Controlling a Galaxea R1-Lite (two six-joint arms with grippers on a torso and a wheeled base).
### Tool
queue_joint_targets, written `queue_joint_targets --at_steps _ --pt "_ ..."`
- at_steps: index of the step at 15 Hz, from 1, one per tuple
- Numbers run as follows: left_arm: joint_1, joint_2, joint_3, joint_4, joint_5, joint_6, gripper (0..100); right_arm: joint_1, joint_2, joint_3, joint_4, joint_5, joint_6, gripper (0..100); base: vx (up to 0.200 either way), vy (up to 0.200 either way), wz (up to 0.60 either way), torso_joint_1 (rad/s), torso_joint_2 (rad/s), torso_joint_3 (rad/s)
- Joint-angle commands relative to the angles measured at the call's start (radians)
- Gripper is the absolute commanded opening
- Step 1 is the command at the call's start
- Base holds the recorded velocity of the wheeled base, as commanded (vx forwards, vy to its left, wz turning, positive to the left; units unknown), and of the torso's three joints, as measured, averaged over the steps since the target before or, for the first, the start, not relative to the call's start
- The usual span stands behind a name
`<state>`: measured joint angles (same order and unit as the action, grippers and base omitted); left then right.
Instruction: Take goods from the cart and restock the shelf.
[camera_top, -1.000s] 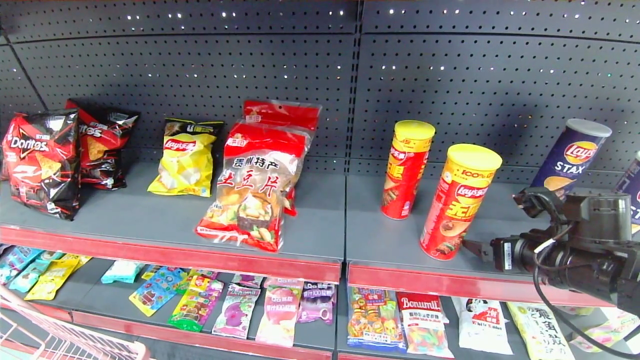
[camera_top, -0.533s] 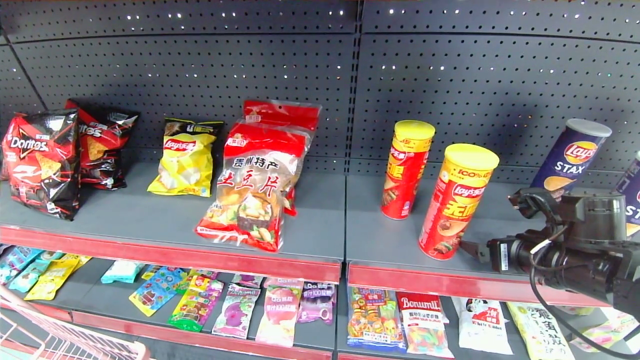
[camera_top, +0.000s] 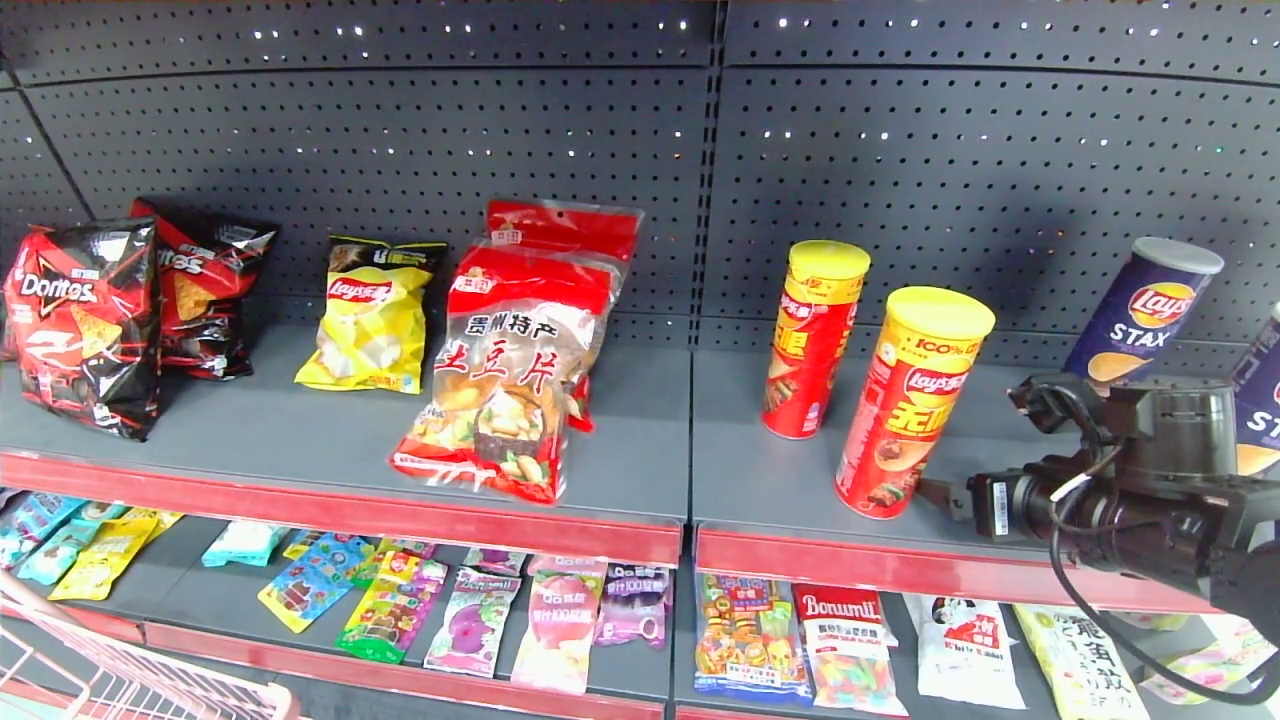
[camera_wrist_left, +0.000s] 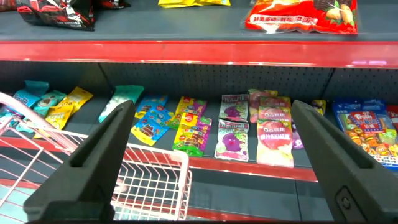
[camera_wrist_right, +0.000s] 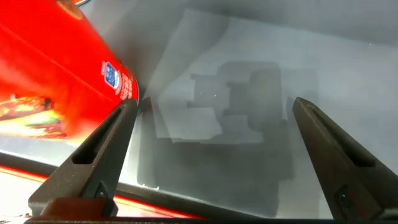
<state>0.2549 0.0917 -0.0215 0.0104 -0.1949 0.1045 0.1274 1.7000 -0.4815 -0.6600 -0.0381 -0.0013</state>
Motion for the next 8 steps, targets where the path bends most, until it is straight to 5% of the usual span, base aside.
queue_joint_targets --at_steps 1,8 --pt "0.000 0.002 0.000 0.000 0.000 0.000 100 -0.002 0.020 -0.012 -0.013 0.000 0.000 100 0.000 0.000 0.00 0.000 0.00 0.000" --pt "0.000 0.002 0.000 0.000 -0.001 -0.002 100 0.009 0.035 -0.016 -0.041 -0.009 -0.002 100 0.000 0.000 0.00 0.000 0.00 0.000"
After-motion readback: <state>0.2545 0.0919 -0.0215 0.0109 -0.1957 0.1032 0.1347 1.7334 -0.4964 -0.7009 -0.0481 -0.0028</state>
